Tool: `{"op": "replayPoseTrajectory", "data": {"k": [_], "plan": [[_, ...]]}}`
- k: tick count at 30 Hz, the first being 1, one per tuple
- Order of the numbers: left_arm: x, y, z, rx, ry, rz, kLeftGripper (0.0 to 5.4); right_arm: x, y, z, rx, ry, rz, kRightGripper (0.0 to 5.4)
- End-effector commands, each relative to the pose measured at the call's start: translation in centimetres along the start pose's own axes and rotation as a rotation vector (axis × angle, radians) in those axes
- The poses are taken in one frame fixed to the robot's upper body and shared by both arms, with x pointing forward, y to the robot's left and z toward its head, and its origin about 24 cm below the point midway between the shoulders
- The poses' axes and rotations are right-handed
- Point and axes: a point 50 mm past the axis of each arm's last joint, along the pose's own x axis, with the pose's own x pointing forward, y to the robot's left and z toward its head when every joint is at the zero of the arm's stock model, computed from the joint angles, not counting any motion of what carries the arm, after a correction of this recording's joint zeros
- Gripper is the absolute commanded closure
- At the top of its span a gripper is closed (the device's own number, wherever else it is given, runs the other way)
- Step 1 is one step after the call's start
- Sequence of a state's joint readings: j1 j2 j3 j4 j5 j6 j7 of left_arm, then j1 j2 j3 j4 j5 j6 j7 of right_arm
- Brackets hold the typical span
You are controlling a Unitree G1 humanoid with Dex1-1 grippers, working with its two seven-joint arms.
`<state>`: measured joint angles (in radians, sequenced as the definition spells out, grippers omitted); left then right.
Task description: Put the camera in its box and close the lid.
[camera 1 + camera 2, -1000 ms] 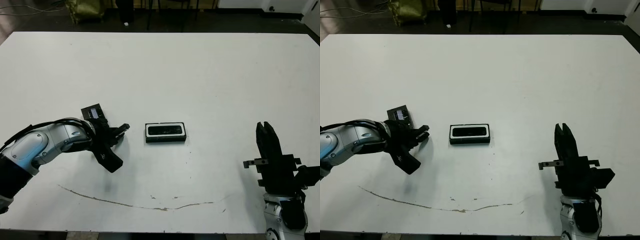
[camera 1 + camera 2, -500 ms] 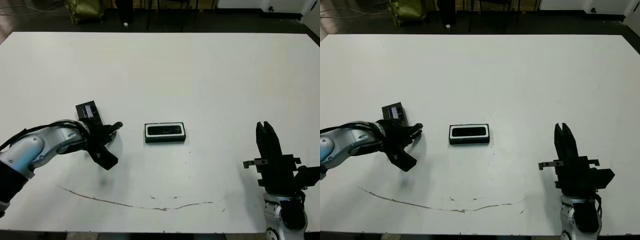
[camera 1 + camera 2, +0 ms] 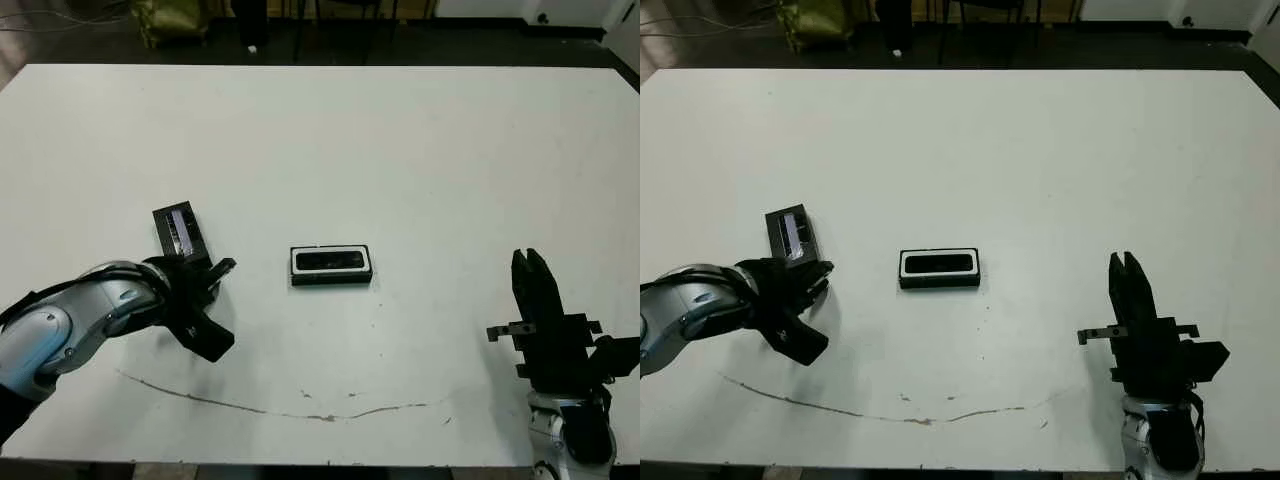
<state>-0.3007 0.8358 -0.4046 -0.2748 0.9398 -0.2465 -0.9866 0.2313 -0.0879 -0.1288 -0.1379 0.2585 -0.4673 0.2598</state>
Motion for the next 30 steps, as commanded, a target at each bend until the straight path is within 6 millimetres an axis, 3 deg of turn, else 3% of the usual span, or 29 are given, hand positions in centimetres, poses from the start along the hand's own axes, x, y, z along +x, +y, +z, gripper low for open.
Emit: {"op": "replayPoseTrajectory", "data": {"k": [1,7,12,15,18,22,25,30], "plan": [[0.5,-2.1,-0.3,-0.017,-0.001,-0.051,5.4,-0.4,-0.2,-0.3,-0.007,0.033,-0.009,5.39],[0.5,-1.8,0.4,-0.093,0.001,-0.072,5.4,-0.4,-0.1,-0.5,-0.002,0.036,-0.003,5.39],[-0.8,-0.6,1.4,-0.157,-0.058,-0.045,5.4,-0.4,-0.1,-0.5,-0.007,0.041,0.001,5.39],[-2.7,0.6,2.1,-0.298,-0.161,0.165,5.4,-0.5,0.0,-0.7,0.013,0.05,-0.003,5.39],[-5.3,1.7,3.2,-0.446,-0.257,0.481,5.4,-0.4,0.1,-0.8,0.015,0.049,-0.002,5.39],[-7.1,1.5,4.5,-0.662,-0.34,0.805,5.4,-0.3,0.3,-0.9,0.028,0.04,0.003,5.39],[-7.9,1.1,5.4,-0.835,-0.307,1.029,5.4,-0.2,0.5,-0.9,0.024,0.038,0.004,5.39],[-8.1,0.5,6.5,-1.065,-0.147,1.245,5.4,-0.2,0.5,-0.9,0.032,0.057,-0.006,5.39]]}}
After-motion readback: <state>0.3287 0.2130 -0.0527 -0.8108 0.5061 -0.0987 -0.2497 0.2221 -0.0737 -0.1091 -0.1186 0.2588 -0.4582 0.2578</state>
